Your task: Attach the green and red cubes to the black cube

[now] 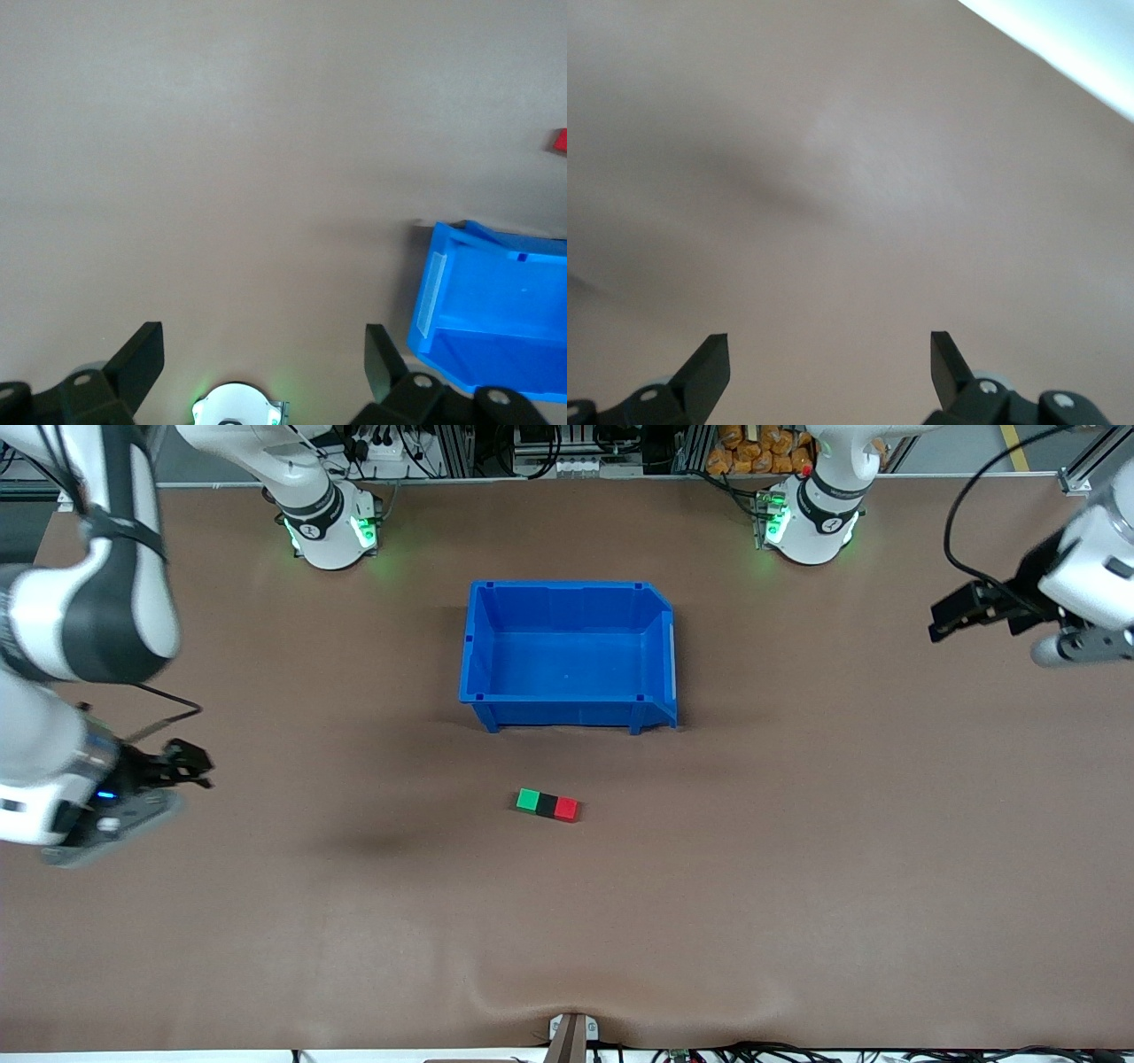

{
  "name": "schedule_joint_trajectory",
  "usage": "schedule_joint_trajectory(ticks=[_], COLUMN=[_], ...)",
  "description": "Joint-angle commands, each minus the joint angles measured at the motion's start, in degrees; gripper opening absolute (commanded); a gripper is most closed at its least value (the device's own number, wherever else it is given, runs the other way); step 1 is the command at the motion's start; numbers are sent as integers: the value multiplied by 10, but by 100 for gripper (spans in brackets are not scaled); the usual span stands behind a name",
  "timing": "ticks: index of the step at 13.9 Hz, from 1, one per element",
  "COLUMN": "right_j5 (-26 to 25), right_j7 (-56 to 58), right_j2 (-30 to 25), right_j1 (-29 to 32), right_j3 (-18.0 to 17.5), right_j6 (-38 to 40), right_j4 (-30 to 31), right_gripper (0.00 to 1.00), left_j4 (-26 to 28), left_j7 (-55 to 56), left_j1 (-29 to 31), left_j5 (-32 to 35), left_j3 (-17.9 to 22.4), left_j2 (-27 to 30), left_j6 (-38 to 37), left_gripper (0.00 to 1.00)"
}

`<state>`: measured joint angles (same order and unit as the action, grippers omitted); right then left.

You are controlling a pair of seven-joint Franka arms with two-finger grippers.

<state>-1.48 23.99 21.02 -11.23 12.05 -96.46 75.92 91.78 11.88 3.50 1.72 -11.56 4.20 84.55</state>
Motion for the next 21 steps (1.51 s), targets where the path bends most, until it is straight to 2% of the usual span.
schedule_joint_trajectory(ticks=[1,5,7,9,10,15,18,21], right_j5=[-12,-11,-10,-3,-1,3,14,25], right_j7=[-78,-79,-88,-123,-147,-186,-203,-203], right_j2=[-70,-156,-196,-206,-206,-217,-223,-230], right_j1=[15,74,116,163,168,148,124,119], right_j3=[-9,-33,-71,-119,-127,-121,-99,-99], right_j6=[15,6,-6,-3,1,30,63,60], right_j4=[51,131,170,181,181,166,159,156], right_gripper=[100,100,100,100,100,100,100,100], left_j4=[80,79,78,80,78,74,60,59], left_j7=[-12,-13,-14,-15,-14,-15,-15,-14], left_j1=[-11,-9,-10,-8,-7,-3,-1,4], left_j5=[9,9,9,8,8,5,3,3], left_j3=[9,1,0,0,1,5,8,8], left_j2=[70,72,79,82,81,72,64,64], left_j6=[30,23,23,18,15,17,16,15], left_gripper=[100,100,100,100,100,100,100,100])
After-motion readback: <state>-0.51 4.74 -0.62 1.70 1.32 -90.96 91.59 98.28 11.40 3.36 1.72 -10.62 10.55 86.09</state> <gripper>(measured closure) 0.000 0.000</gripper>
